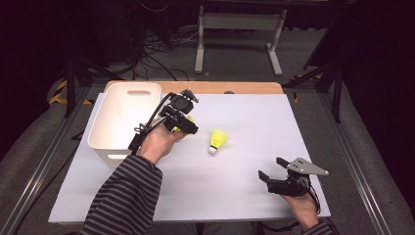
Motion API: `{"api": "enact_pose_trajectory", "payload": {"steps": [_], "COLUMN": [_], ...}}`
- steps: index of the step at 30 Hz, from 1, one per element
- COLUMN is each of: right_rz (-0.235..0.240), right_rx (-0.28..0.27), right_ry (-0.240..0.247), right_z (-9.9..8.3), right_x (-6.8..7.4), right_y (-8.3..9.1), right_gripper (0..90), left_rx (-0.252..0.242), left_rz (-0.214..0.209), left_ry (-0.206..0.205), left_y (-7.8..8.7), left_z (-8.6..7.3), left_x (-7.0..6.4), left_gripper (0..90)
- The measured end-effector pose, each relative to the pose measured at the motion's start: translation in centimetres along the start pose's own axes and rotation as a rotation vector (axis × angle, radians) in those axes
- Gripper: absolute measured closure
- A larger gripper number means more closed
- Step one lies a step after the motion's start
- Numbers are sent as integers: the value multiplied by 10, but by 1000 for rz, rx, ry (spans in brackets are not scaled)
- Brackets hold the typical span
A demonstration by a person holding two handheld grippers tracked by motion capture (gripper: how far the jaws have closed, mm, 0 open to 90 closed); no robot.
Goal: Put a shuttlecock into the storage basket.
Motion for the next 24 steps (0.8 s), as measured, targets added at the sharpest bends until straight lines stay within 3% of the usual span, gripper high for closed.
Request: {"api": "enact_pose_trajectory", "payload": {"steps": [14,24], "right_rz": [4,1], "right_rx": [-30,-22], "right_ry": [-11,-8], "right_z": [4,3], "right_x": [-1,0], "right_y": [2,1], "right_gripper": [133,133], "left_rx": [-17,-30], "left_rz": [27,45], "left_ry": [22,46], "left_y": [12,21], "left_z": [-2,-6], "left_x": [14,26], "left_gripper": [535,536]}}
Point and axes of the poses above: each handheld gripper's, and its own axes: y roughly backward along the jaws, z roughly out of its top, x roughly to its left, the point moved 10 cm from there along -y, roughly forward along the jaws, and after that the axes turned 4 degrees about -z, right-handed, at the moved point
